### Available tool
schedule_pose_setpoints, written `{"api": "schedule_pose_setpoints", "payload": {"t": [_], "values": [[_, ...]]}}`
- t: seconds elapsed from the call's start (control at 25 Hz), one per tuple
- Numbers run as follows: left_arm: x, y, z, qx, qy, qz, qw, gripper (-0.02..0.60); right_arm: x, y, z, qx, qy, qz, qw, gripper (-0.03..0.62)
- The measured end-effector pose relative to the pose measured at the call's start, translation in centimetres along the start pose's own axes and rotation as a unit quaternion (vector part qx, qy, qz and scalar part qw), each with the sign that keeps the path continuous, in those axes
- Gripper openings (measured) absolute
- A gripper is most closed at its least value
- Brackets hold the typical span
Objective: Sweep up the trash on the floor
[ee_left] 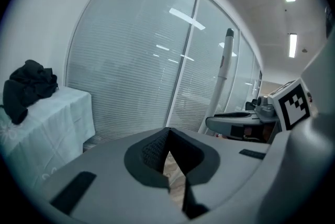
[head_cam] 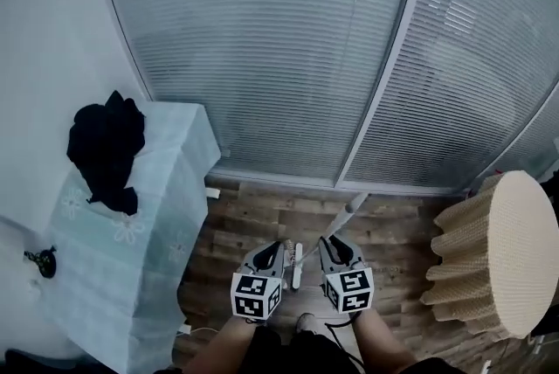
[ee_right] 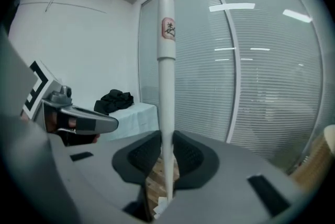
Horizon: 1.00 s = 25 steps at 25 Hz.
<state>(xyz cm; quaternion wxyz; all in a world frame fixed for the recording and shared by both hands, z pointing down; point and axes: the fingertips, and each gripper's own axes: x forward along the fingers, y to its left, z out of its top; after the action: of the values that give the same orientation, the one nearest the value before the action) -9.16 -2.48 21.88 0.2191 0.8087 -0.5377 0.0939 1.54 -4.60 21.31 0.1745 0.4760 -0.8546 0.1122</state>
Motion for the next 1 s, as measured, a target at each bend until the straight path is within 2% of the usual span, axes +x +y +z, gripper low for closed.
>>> {"api": "schedule_pose_setpoints", "payload": {"t": [0.24, 0.4, 0.64, 0.72, 0.8, 0.92, 1.0], "values": [[-1.1, -3.0, 5.4, 0.037, -0.022, -0.013, 0.9990, -0.005, -2.5, -1.8, 5.9, 0.036, -0.038, -0.025, 0.998, 0.081], [-1.3, -3.7, 9.6, 0.061, -0.056, -0.023, 0.9963, -0.005, -3.6, -2.9, 10.5, 0.026, -0.071, -0.039, 0.996, 0.081], [-2.6, -3.6, 13.0, 0.092, -0.084, -0.005, 0.9922, -0.005, -4.7, -2.9, 14.4, 0.010, -0.109, -0.043, 0.993, 0.081], [-2.4, -3.1, 13.2, 0.085, -0.082, 0.009, 0.9930, -0.005, -4.6, -3.1, 14.9, 0.008, -0.115, -0.045, 0.992, 0.081], [-2.2, -2.6, 13.1, 0.055, -0.077, 0.017, 0.9954, -0.005, -4.4, -3.4, 15.1, 0.008, -0.114, -0.045, 0.992, 0.081], [-2.1, -2.2, 13.1, 0.013, -0.075, 0.008, 0.9971, -0.005, -4.1, -3.7, 15.3, 0.010, -0.115, -0.044, 0.992, 0.081], [-2.0, -2.0, 13.2, 0.007, -0.078, 0.004, 0.9969, -0.005, -4.1, -3.8, 15.4, 0.012, -0.119, -0.045, 0.992, 0.081]]}}
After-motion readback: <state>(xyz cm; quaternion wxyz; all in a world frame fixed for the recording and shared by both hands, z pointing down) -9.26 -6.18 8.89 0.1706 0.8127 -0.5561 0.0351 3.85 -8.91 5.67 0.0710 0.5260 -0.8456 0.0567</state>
